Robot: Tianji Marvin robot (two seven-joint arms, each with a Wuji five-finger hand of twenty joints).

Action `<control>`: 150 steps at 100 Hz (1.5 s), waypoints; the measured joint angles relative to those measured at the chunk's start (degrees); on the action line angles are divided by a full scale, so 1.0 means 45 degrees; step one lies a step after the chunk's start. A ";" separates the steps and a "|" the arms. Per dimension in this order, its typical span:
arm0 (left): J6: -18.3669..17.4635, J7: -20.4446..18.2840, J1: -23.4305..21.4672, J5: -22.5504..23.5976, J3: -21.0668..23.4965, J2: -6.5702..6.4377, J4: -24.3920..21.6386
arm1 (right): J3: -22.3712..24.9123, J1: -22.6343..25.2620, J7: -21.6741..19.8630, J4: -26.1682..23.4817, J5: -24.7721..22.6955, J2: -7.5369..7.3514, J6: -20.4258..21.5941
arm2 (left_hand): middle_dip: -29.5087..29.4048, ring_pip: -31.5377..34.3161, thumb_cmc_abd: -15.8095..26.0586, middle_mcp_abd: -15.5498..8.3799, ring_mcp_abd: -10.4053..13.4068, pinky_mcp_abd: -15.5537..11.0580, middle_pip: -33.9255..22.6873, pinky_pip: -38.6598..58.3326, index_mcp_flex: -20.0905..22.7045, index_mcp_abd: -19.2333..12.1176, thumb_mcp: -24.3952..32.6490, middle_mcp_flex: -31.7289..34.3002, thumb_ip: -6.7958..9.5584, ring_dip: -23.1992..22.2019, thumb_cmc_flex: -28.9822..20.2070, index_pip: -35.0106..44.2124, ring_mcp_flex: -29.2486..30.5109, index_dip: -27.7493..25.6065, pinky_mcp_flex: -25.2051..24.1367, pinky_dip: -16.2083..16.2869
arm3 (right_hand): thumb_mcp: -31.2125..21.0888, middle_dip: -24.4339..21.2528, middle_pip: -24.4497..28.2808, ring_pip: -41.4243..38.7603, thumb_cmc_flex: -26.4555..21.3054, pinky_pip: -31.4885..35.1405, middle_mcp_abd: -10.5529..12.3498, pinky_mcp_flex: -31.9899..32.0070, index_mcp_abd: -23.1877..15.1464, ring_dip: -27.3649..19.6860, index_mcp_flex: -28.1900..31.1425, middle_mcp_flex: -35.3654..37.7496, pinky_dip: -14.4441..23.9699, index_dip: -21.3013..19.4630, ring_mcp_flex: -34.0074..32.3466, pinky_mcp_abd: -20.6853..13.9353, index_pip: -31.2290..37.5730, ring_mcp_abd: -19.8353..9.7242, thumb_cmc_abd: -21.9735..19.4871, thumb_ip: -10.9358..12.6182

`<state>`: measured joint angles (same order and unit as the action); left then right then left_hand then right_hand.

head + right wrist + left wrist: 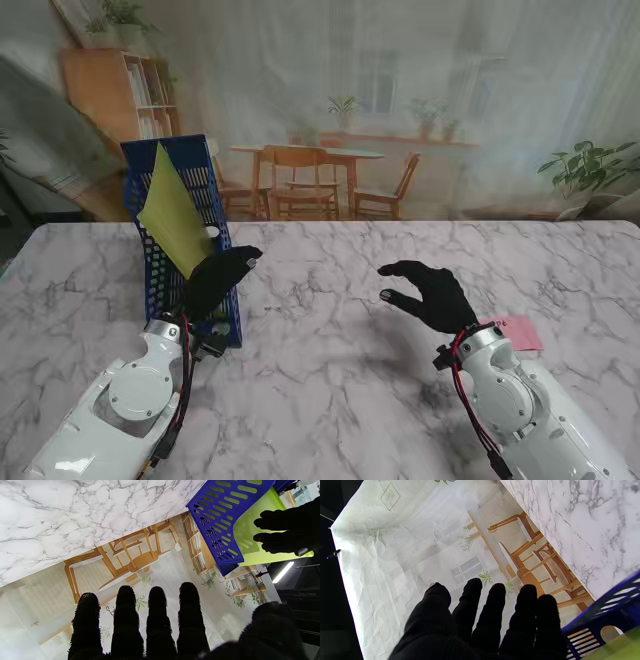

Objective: Open the sliding file folder, put the receipt in and insert it into the document holder

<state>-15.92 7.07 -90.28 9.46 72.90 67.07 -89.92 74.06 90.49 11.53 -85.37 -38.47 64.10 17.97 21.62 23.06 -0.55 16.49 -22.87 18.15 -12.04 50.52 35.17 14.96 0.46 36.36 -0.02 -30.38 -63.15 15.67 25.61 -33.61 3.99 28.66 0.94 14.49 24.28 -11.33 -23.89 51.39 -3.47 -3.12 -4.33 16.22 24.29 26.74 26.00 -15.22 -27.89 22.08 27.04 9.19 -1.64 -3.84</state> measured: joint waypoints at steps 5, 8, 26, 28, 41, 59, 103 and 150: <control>0.0003 -0.0016 0.0000 -0.0002 -0.0004 0.0000 0.0000 | 0.0023 0.0013 0.0014 0.0000 0.0000 0.0004 0.0008 | 0.0000 0.0000 0.0000 0.0000 0.0000 0.0000 0.0000 0.0000 0.0000 0.0000 0.0000 0.0000 0.0000 -0.0001 0.0000 0.0000 0.0001 0.0000 0.0000 0.0000 | 0.0000 0.0000 0.0000 0.0000 0.0000 -0.0023 0.0000 -0.0001 0.0000 0.0000 0.0002 0.0000 0.0012 0.0000 0.0000 0.0000 0.0000 0.0000 0.0000 0.0000; 0.0003 -0.0029 0.0000 -0.0005 -0.0004 0.0000 -0.0002 | 0.0033 0.0022 0.0021 0.0000 0.0000 0.0004 0.0008 | 0.0001 0.0000 0.0000 0.0000 0.0000 0.0000 0.0000 0.0000 0.0000 0.0000 0.0000 0.0000 0.0000 -0.0001 0.0000 0.0000 0.0001 0.0000 0.0000 0.0000 | 0.0000 0.0001 0.0000 0.0000 0.0000 -0.0065 0.0000 -0.0002 0.0000 0.0000 0.0002 0.0000 0.0076 0.0000 0.0000 0.0000 0.0000 0.0000 0.0000 0.0004; -0.0002 -0.0077 -0.0068 -0.0007 0.0011 -0.0013 -0.0110 | 0.0083 0.0113 0.0064 -0.0027 -0.0006 0.0008 0.0018 | 0.0004 0.0000 0.0000 0.0000 0.0000 0.0000 -0.0003 0.0000 0.0091 0.0000 0.0000 0.0000 0.0000 -0.0004 0.0000 0.0000 0.0001 0.0000 -0.0001 -0.0001 | 0.0000 0.0001 0.0000 0.0000 0.0000 -0.0074 0.0000 -0.0017 0.0000 0.0000 0.0002 0.0000 0.0090 0.0000 -0.0002 0.0001 0.0000 0.0000 0.0000 0.0013; -0.0005 -0.0077 -0.0074 -0.0005 0.0011 -0.0014 -0.0116 | 0.0092 0.0126 0.0064 -0.0034 -0.0006 0.0009 0.0019 | 0.0004 0.0000 0.0000 0.0000 0.0000 0.0000 -0.0003 0.0000 0.0091 0.0000 0.0000 0.0000 0.0000 -0.0004 0.0000 0.0000 0.0001 0.0000 -0.0001 0.0000 | 0.0000 0.0001 0.0000 0.0000 0.0000 -0.0074 0.0000 -0.0017 0.0000 0.0000 0.0002 0.0000 0.0090 0.0000 -0.0002 0.0001 0.0000 0.0000 0.0000 0.0013; -0.0026 -0.0087 -0.0075 0.0057 -0.0004 -0.0022 -0.0117 | 0.0165 0.0174 0.0071 -0.0046 -0.0005 0.0019 0.0090 | 0.0005 0.0000 0.0000 0.0000 0.0000 0.0000 -0.0003 0.0000 0.0091 0.0000 0.0000 0.0000 0.0000 -0.0004 0.0000 0.0000 0.0001 0.0000 -0.0001 -0.0001 | 0.0000 0.0001 0.0000 0.0000 0.0000 -0.0075 -0.0009 -0.0022 0.0000 0.0000 0.0002 0.0000 0.0096 0.0000 -0.0002 0.0001 0.0000 0.0000 0.0000 0.0013; -0.0407 -0.0516 -0.0462 -0.0603 0.0309 -0.0055 -0.0740 | 0.0255 0.0234 0.0109 -0.0068 0.0023 0.0031 0.0090 | 0.0006 0.0000 0.0000 0.0096 -0.0015 0.0000 -0.0003 0.0000 0.0218 0.0004 0.0000 0.0000 0.0000 -0.0004 0.0000 0.0000 0.0001 0.0000 -0.0003 -0.0001 | 0.0000 0.0001 0.0000 0.0000 0.0000 -0.0148 -0.0207 -0.0022 0.0001 0.0000 0.0002 0.0000 0.0110 0.0000 -0.0002 0.0001 0.0000 -0.0001 0.0000 0.0013; -0.2508 -0.0907 -0.1768 0.0073 0.2012 -0.0209 -0.3158 | 0.0426 0.0664 0.0012 -0.0563 0.0129 0.0028 0.0063 | 0.0006 0.0000 0.0000 0.0098 0.0021 0.0000 0.0024 0.0000 0.0218 0.0006 -0.0103 -0.0023 0.0000 -0.0004 0.0148 0.0000 0.0004 0.0000 -0.0003 -0.0001 | 0.0000 0.0006 0.0000 0.0000 0.0000 -0.0234 -0.0393 -0.0023 0.0012 0.0000 0.0002 0.0000 0.0246 0.0000 -0.0003 0.0004 0.0000 -0.0001 0.0000 0.0014; -0.4662 0.1293 -0.1349 0.0927 0.4086 0.0056 -0.2794 | 0.0492 0.0813 0.0041 -0.0651 0.0145 0.0033 0.0069 | -0.1162 -0.1800 0.0127 -0.0416 0.1256 -0.0942 0.1569 -0.1796 -0.1369 -0.0286 -0.0200 -0.2376 0.0000 0.1464 0.0956 -0.1042 -0.1940 0.0958 -0.0797 -0.0722 | -0.0002 0.0008 0.0000 0.0000 -0.0281 -0.0266 -0.0560 -0.0026 0.0028 0.0000 0.0002 0.0000 0.0384 0.0000 -0.0003 0.0006 0.0000 -0.0001 0.0119 0.0016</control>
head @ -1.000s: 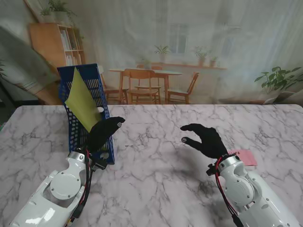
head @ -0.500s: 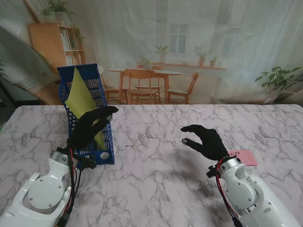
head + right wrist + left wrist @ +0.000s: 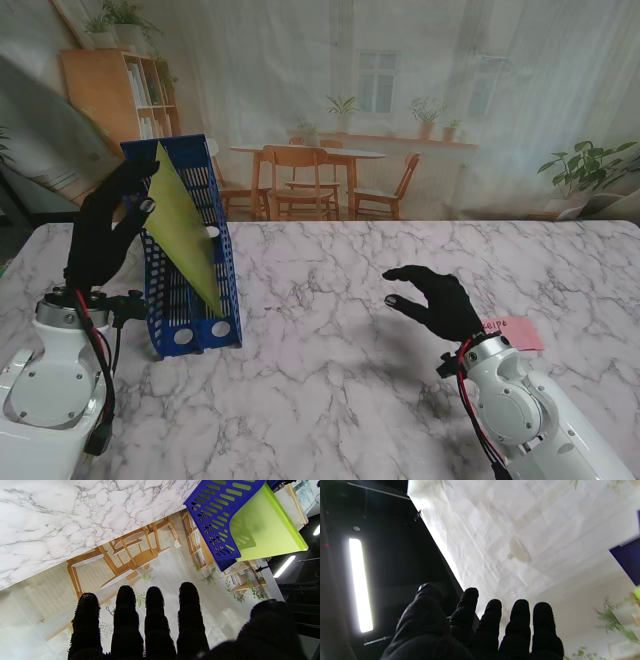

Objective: Open the sliding file folder, put the receipt in and insert it into the document holder

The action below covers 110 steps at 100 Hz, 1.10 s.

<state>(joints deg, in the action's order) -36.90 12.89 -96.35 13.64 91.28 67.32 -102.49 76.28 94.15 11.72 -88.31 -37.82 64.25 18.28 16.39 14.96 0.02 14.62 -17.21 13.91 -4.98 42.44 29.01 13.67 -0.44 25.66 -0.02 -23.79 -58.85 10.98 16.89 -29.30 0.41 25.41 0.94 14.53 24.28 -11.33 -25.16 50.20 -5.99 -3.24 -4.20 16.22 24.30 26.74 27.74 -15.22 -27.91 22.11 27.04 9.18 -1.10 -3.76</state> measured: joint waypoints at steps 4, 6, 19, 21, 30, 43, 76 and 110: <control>-0.0053 0.0226 0.0028 -0.0027 0.0076 0.0059 0.0215 | -0.0005 0.0000 0.0000 0.0000 0.0002 0.0000 -0.0019 | -0.0003 -0.0026 0.0000 0.0000 0.0002 -0.0004 0.0143 -0.0137 -0.0093 -0.0002 0.0008 -0.0040 0.0000 0.0000 0.0268 -0.0081 -0.0100 0.0101 -0.0025 -0.0001 | 0.0000 0.0000 0.0000 0.0000 0.0000 -0.0001 -0.0028 0.0000 0.0000 0.0000 0.0000 0.0000 0.0001 0.0000 0.0000 0.0000 0.0000 0.0000 0.0000 0.0000; -0.0078 0.0362 0.0043 -0.0030 0.0098 0.0087 0.0331 | -0.0009 0.0000 0.0000 0.0000 0.0007 0.0000 -0.0034 | -0.0003 -0.0034 0.0000 0.0000 0.0007 -0.0012 0.0145 -0.0148 -0.0093 -0.0004 -0.0009 -0.0040 0.0000 0.0000 0.0301 -0.0104 -0.0108 0.0129 -0.0025 -0.0001 | 0.0000 0.0000 0.0000 0.0000 0.0000 -0.0001 -0.0104 0.0000 0.0000 0.0000 0.0000 0.0000 0.0001 0.0000 0.0000 0.0000 0.0000 0.0000 0.0000 0.0000; -0.0119 0.1061 0.0179 -0.0041 0.0121 0.0255 0.1224 | -0.0016 0.0011 -0.0001 -0.0014 0.0058 0.0005 -0.0117 | -0.0010 -0.0200 0.0000 -0.0130 0.0090 -0.0347 0.0454 -0.0803 -0.0906 -0.0013 0.0038 -0.0689 0.0000 0.0126 0.0722 -0.0490 -0.0325 0.0439 -0.0171 -0.0014 | 0.0000 0.0001 0.0000 0.0000 0.0000 -0.0002 -0.0126 0.0000 0.0003 0.0000 0.0000 0.0000 0.0007 -0.0001 0.0000 0.0000 0.0000 0.0000 0.0000 0.0000; -0.0118 0.1087 0.0209 -0.0067 0.0113 0.0276 0.1369 | -0.0016 0.0014 -0.0001 -0.0019 0.0058 0.0006 -0.0131 | -0.0028 -0.0295 0.0000 -0.0137 0.0124 -0.0440 0.0607 -0.0959 -0.1023 -0.0013 0.0033 -0.0841 0.0000 0.0131 0.0812 -0.0617 -0.0472 0.0476 -0.0192 -0.0015 | 0.0000 0.0001 0.0000 0.0000 0.0000 -0.0002 -0.0126 0.0000 0.0003 0.0000 0.0000 0.0000 0.0007 -0.0001 0.0000 0.0000 0.0000 0.0000 0.0000 0.0000; 0.0016 0.1163 0.0365 -0.0206 -0.0008 0.0329 0.1970 | -0.0012 0.0032 0.0010 -0.0042 0.0058 0.0011 -0.0179 | -0.0152 -0.0381 -0.0023 -0.0140 0.0154 -0.0811 0.0514 -0.1266 -0.1713 0.0015 0.0140 -0.1440 0.0000 0.0136 0.1162 -0.0882 -0.0585 0.0719 -0.0214 -0.0030 | 0.0000 0.0001 0.0000 0.0000 0.0000 -0.0072 -0.0129 -0.0001 0.0005 0.0000 0.0000 0.0000 0.0008 -0.0001 0.0000 0.0000 0.0000 0.0000 0.0000 0.0001; 0.0645 0.1623 0.0659 -0.0189 -0.0386 0.0377 0.2708 | -0.0009 0.0054 0.0054 -0.0063 0.0058 0.0018 -0.0241 | -0.0315 -0.0382 -0.0408 -0.0109 0.0162 -0.0955 0.0656 -0.1272 -0.2426 0.0313 0.0017 -0.1749 0.0000 0.0137 0.1327 -0.1306 -0.0726 0.1099 -0.0195 -0.0031 | 0.0000 0.0001 0.0000 0.0000 0.0000 -0.0079 -0.0133 -0.0003 0.0009 0.0000 0.0000 0.0000 0.0015 -0.0001 0.0000 0.0000 0.0000 0.0000 0.0000 0.0001; 0.2073 0.2380 0.1316 -0.0193 -0.1376 0.0582 0.3801 | -0.0104 0.0025 0.0028 -0.0036 0.0103 0.0020 -0.0410 | -0.0343 0.0009 -0.0547 0.0053 0.0162 -0.0960 0.0654 -0.0887 -0.2806 0.0685 -0.0022 -0.1754 0.0000 0.0137 0.1303 -0.1586 -0.0728 0.1727 -0.0121 -0.0032 | 0.0000 0.0002 0.0026 0.0000 0.0000 -0.0099 -0.0157 -0.0004 0.0020 0.0000 0.0000 0.0000 0.0071 -0.0004 0.0000 0.0001 -0.0001 0.0000 0.0000 0.0001; 0.3245 0.2634 0.1806 -0.0699 -0.2248 0.0755 0.4247 | -0.0134 0.0021 0.0020 -0.0027 0.0174 0.0032 -0.0551 | -0.0330 0.0477 -0.0541 0.0056 0.0162 -0.0963 0.0606 -0.0101 -0.2785 0.0690 0.0023 -0.1227 0.0000 -0.0061 0.0280 -0.1557 -0.0535 0.1740 0.0150 -0.0034 | 0.0000 0.0003 0.0163 0.0000 0.0000 -0.0100 -0.0279 -0.0064 0.0301 0.0000 0.0000 0.0000 0.0133 -0.0134 0.0000 0.0002 -0.0003 0.0010 0.0000 0.0001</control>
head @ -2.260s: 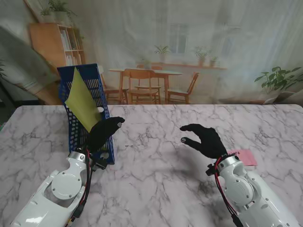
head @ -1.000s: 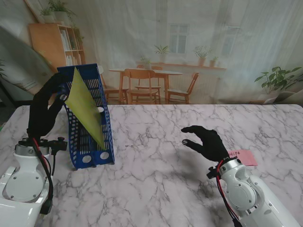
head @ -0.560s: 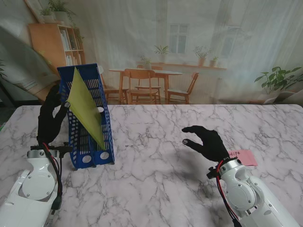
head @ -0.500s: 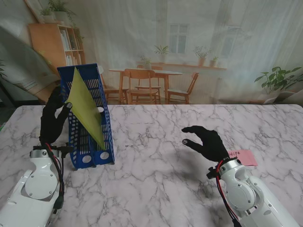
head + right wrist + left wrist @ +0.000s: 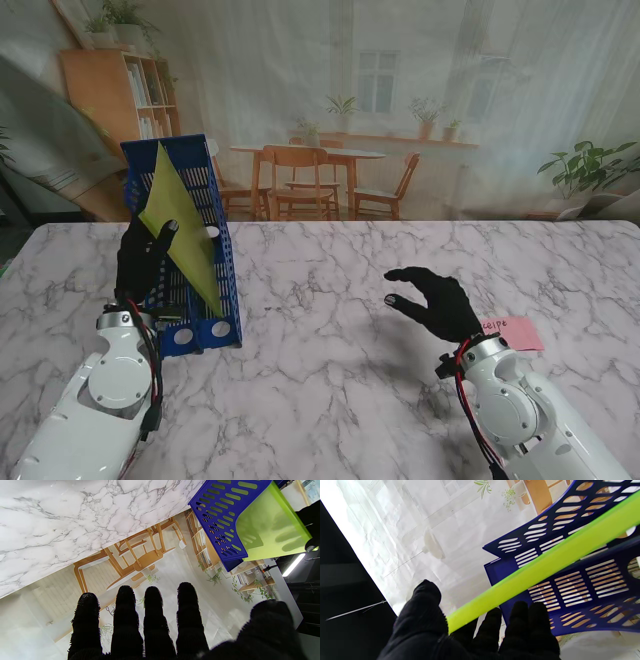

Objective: Open the sliding file folder, put the receipt in and insert it into the document holder

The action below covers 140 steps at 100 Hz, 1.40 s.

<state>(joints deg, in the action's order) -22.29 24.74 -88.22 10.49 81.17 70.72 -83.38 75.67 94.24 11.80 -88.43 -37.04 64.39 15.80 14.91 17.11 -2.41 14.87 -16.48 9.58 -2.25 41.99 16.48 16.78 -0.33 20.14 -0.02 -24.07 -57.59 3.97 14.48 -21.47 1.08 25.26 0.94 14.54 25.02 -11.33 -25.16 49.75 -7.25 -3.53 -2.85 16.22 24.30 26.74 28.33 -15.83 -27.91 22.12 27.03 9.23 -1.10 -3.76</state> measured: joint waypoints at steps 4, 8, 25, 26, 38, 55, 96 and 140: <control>0.0131 -0.0033 0.0024 0.0001 -0.0074 0.0000 -0.0003 | 0.0000 0.0004 0.0001 0.0000 0.0010 0.0002 -0.0009 | 0.0000 0.0075 0.0001 0.0000 0.0000 -0.0002 0.0000 0.0148 0.0003 0.0000 0.0006 0.0035 0.0000 -0.0002 -0.0190 0.0040 0.0052 0.0000 0.0087 0.0000 | 0.0000 0.0000 0.0003 0.0000 0.0000 0.0000 0.0000 -0.0012 0.0000 0.0000 0.0000 0.0000 0.0018 -0.0003 0.0000 0.0000 0.0000 0.0001 0.0000 0.0000; 0.0243 -0.0063 0.0050 0.0010 -0.0145 0.0000 -0.0011 | 0.0003 0.0010 0.0004 0.0000 0.0021 0.0004 -0.0010 | 0.0074 0.0197 0.0010 0.0000 0.0000 -0.0002 0.0000 0.0290 0.0077 0.0000 0.0006 0.0227 0.0000 -0.0013 -0.0196 0.0050 0.0150 0.0002 0.0162 0.0000 | 0.0000 0.0054 0.0006 0.0000 0.0000 0.0000 -0.0001 -0.0016 0.0001 0.0000 0.0000 0.0000 0.0029 -0.0004 0.0000 0.0000 0.0000 0.0001 0.0000 0.0000; 0.0583 -0.0082 0.0188 -0.0130 -0.0505 0.0009 -0.0096 | 0.0060 0.0022 0.0028 0.0000 0.0034 0.0019 0.0025 | 0.0225 0.0377 0.0200 0.0002 0.0015 -0.0003 0.0004 0.0647 0.0140 0.0000 0.0022 0.0493 0.0000 -0.0018 -0.1155 0.0217 0.0467 0.0014 0.0389 0.0000 | 0.0000 0.0055 0.0025 0.0000 0.0000 0.0000 -0.0012 -0.0021 0.0002 0.0000 0.0000 0.0000 0.0068 -0.0007 0.0000 0.0000 -0.0001 0.0004 0.0000 0.0000; 0.0597 -0.0081 0.0195 -0.0144 -0.0525 0.0011 -0.0104 | 0.0063 0.0023 0.0028 0.0000 0.0036 0.0020 0.0028 | 0.0226 0.0393 0.0205 0.0002 0.0016 -0.0002 0.0004 0.0742 0.0152 0.0000 0.0012 0.0572 0.0000 -0.0019 -0.1149 0.0228 0.0481 0.0014 0.0391 -0.0001 | 0.0000 0.0055 0.0026 0.0000 0.0000 0.0000 -0.0013 -0.0022 0.0002 0.0000 0.0000 0.0000 0.0068 -0.0007 0.0000 0.0000 -0.0001 0.0004 0.0000 0.0000; 0.0792 0.0220 0.0341 -0.0073 -0.0789 0.0077 -0.0079 | 0.0107 0.0036 0.0030 0.0000 0.0037 0.0023 0.0059 | 0.0242 0.0509 0.0394 0.0002 0.0026 -0.0002 -0.0008 0.0919 0.0284 0.0000 0.0021 0.0619 0.0000 -0.0029 -0.1599 0.0360 0.0613 0.0014 0.0465 -0.0003 | 0.0000 0.0056 0.0056 0.0000 0.0000 0.0000 -0.0020 -0.0046 0.0002 0.0000 0.0000 0.0000 0.0079 -0.0010 0.0000 0.0000 -0.0001 0.0007 0.0000 0.0000; 0.1045 0.0508 0.0623 -0.0169 -0.1103 0.0222 0.0274 | 0.0143 0.0049 0.0030 0.0000 0.0084 0.0026 0.0083 | 0.0248 0.0568 0.0397 0.0002 0.0027 -0.0002 -0.0008 0.0922 0.0284 0.0000 0.0021 0.0619 0.0000 -0.0029 -0.1602 0.0377 0.0613 0.0015 0.0465 -0.0003 | 0.0000 0.0137 0.0173 0.0000 0.0000 0.0000 -0.0149 -0.0064 0.0002 0.0000 0.0000 0.0184 0.0087 -0.0020 0.0000 0.0000 -0.0002 0.0011 0.0000 0.0001; 0.1538 0.1237 0.1121 -0.0602 -0.1738 0.0574 0.1555 | 0.0150 0.0052 -0.0044 0.0014 0.0146 0.0023 0.0111 | 0.0375 0.0643 0.0397 0.0004 0.0027 -0.0002 -0.0010 0.1074 0.0284 0.0000 0.0021 0.0627 0.0000 -0.0031 -0.1602 0.0452 0.0618 0.0016 0.0465 -0.0003 | 0.0000 0.0178 0.0207 -0.0006 0.0000 0.0000 -0.0283 -0.0089 0.0004 0.0000 0.0275 0.0358 0.0181 -0.0030 -0.0125 0.0003 0.0014 0.0143 0.0000 0.0001; 0.1193 0.1746 0.1333 -0.0759 -0.1816 0.0728 0.1722 | 0.0115 0.0021 -0.0134 0.0046 0.0223 0.0021 0.0097 | 0.0450 0.1552 0.0001 0.0143 0.0275 -0.0008 -0.1901 0.2529 0.2319 -0.0072 0.2269 0.2682 -0.0140 0.0013 -0.2738 0.2478 0.2918 -0.0900 0.2368 0.0229 | 0.0000 0.0187 0.0400 -0.0015 -0.0001 0.0000 -0.0322 -0.0149 0.0007 0.0075 0.0270 0.0678 0.0207 -0.0034 -0.0273 0.0012 -0.0018 0.0163 0.0000 0.0001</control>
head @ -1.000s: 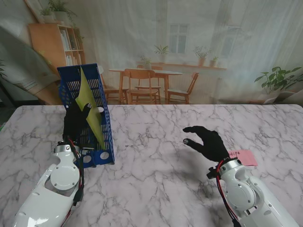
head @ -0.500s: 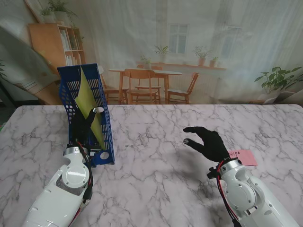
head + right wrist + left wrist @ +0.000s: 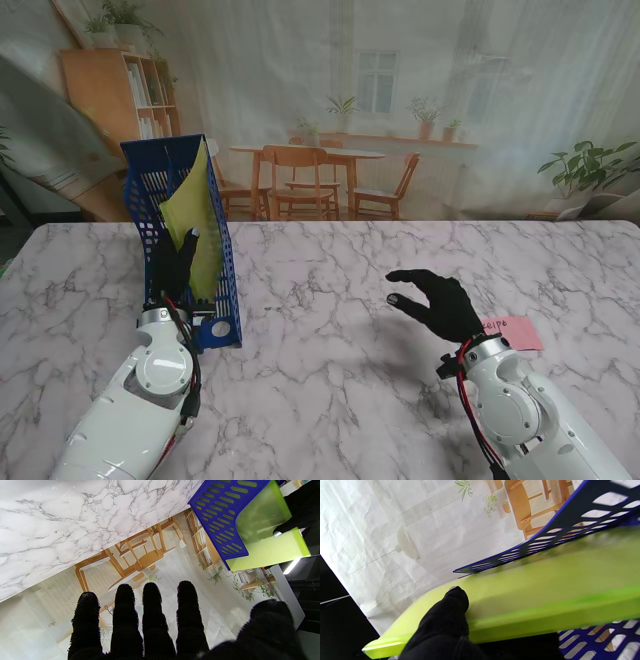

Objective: Open the sliding file folder, put the receipt in and insert it into the document holder

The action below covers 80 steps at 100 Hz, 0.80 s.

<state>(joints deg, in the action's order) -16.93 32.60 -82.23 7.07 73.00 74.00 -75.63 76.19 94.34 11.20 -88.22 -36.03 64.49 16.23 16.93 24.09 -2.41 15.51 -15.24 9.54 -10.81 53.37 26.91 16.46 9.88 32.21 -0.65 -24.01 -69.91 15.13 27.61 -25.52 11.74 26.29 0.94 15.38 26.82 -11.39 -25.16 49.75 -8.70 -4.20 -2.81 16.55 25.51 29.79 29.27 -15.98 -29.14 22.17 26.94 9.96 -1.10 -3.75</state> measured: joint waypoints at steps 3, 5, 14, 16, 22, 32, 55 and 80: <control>-0.0116 0.0101 0.0042 0.0018 -0.0004 0.0026 0.0061 | -0.0003 -0.0004 -0.0002 0.0006 0.0000 0.0000 -0.0002 | 0.0001 0.0025 -0.0001 -0.0007 0.0018 0.0000 -0.0317 0.0014 0.0132 -0.0038 0.0007 0.0000 -0.0020 0.0032 0.0000 0.0185 0.0163 -0.0063 0.0122 0.0005 | 0.0000 0.0000 0.0002 0.0000 0.0000 0.0000 -0.0001 0.0000 0.0000 0.0000 0.0000 0.0001 0.0001 0.0000 0.0000 0.0001 0.0000 0.0001 0.0000 0.0000; -0.0198 0.0196 0.0070 0.0045 -0.0008 0.0046 0.0104 | -0.0005 -0.0006 -0.0002 0.0009 0.0001 0.0000 -0.0005 | 0.0001 0.0090 -0.0006 -0.0012 0.0020 0.0002 -0.0566 0.0033 0.0132 -0.0039 0.0136 0.0000 -0.0022 0.0038 0.0000 0.0266 0.0202 -0.0078 0.0170 0.0011 | 0.0000 0.0000 0.0003 0.0000 0.0000 0.0000 -0.0001 0.0000 0.0000 0.0001 0.0000 0.0003 0.0001 -0.0002 0.0000 0.0001 0.0000 0.0001 0.0000 0.0000; -0.0408 0.0747 0.0138 0.0290 -0.0024 0.0133 0.0200 | -0.0020 -0.0009 -0.0004 0.0014 0.0022 0.0000 -0.0024 | -0.0100 0.0177 -0.0032 -0.0029 0.0060 0.0002 -0.1087 0.0053 0.0380 -0.0078 0.0263 0.0000 -0.0027 0.0064 0.0000 0.0647 0.0298 -0.0164 0.0287 0.0116 | 0.0000 0.0000 0.0027 0.0000 -0.0001 0.0000 -0.0004 -0.0002 0.0000 0.0001 0.0000 0.0007 0.0002 -0.0113 -0.0001 0.0001 0.0000 0.0004 0.0000 0.0000; -0.0459 0.0813 0.0142 0.0324 -0.0022 0.0148 0.0200 | -0.0024 -0.0010 -0.0004 0.0016 0.0025 -0.0001 -0.0028 | -0.0122 0.0200 -0.0154 -0.0070 0.0076 0.0002 -0.1116 0.0160 0.0432 -0.0079 0.0284 0.0000 -0.0028 0.0097 0.0000 0.0715 0.0430 -0.0197 0.0335 0.0132 | 0.0000 0.0000 0.0029 0.0000 -0.0001 0.0000 -0.0004 -0.0002 0.0000 0.0001 0.0000 0.0007 0.0003 -0.0123 -0.0001 0.0002 0.0000 0.0004 0.0000 0.0000; -0.0680 0.0936 0.0145 0.0419 -0.0001 0.0191 0.0198 | -0.0037 -0.0015 -0.0014 0.0022 0.0028 -0.0001 -0.0038 | -0.0126 0.0246 -0.0154 -0.0173 0.0104 0.0005 -0.1259 0.0209 0.0582 -0.0087 0.0287 0.0166 -0.0045 0.0164 0.0000 0.0893 0.0618 -0.0211 0.0507 0.0141 | 0.0000 0.0003 0.0125 0.0000 -0.0001 0.0000 -0.0007 -0.0006 0.0002 0.0001 0.0000 0.0152 0.0002 -0.0127 -0.0006 0.0002 0.0000 0.0005 0.0000 0.0000; -0.1057 0.1075 0.0134 0.0472 0.0059 0.0248 0.0068 | -0.0064 -0.0036 -0.0050 0.0037 0.0029 -0.0004 -0.0068 | -0.0127 0.0339 -0.0154 -0.0198 0.0131 0.0005 -0.1300 0.0329 0.0653 -0.0093 0.0441 0.0381 -0.0118 0.0170 0.0000 0.1200 0.0820 -0.0220 0.0686 0.0141 | 0.0000 0.0003 0.0125 -0.0001 -0.0001 0.0000 -0.0010 -0.0059 0.0006 0.0001 0.0190 0.0158 0.0004 -0.0129 -0.0009 0.0004 -0.0015 0.0008 0.0000 0.0000; -0.1971 0.1315 0.0098 0.0637 0.0288 0.0286 -0.0769 | -0.0104 -0.0067 -0.0116 0.0050 0.0062 -0.0005 -0.0135 | -0.0136 0.0532 -0.0431 -0.0469 0.0238 0.0005 -0.1468 0.0641 0.0886 -0.0164 0.0621 0.0908 -0.0260 0.0182 0.0000 0.2278 0.1358 -0.0233 0.1130 0.0149 | 0.0000 0.0003 0.0125 -0.0004 -0.0002 0.0000 -0.0145 -0.0079 0.0008 0.0080 0.0325 0.0348 0.0004 -0.0130 -0.0165 0.0006 -0.0008 0.0016 0.0000 0.0000; -0.2571 0.0193 -0.0369 0.0591 0.0960 0.0136 -0.3231 | -0.0073 -0.0065 -0.0124 0.0037 0.0108 -0.0003 -0.0138 | -0.0135 0.0570 -0.0433 -0.0527 0.0282 0.0005 -0.1602 0.0658 0.0888 -0.0205 0.0624 0.1072 -0.0278 0.0182 0.0000 0.2851 0.1579 -0.0233 0.1336 0.0149 | 0.0000 0.0007 0.0146 -0.0008 -0.0002 0.0000 -0.0159 -0.0082 0.0010 0.0088 0.0325 0.0491 0.0005 -0.0130 -0.0171 0.0051 -0.0008 0.0135 0.0000 0.0000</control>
<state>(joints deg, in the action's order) -28.50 33.47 -83.89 9.73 77.32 74.61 -90.17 75.86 94.05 10.65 -88.05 -35.55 64.47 15.61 16.32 26.66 -4.36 13.14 -13.97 9.56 -18.02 56.33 30.91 15.53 12.69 37.03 -1.90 -23.19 -69.91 27.95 34.72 -26.57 17.75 26.96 0.94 15.41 27.47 -11.43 -25.17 49.75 -9.41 -4.57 -2.77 16.95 26.97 32.00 29.29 -16.56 -29.91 22.40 26.91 10.57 -1.10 -3.76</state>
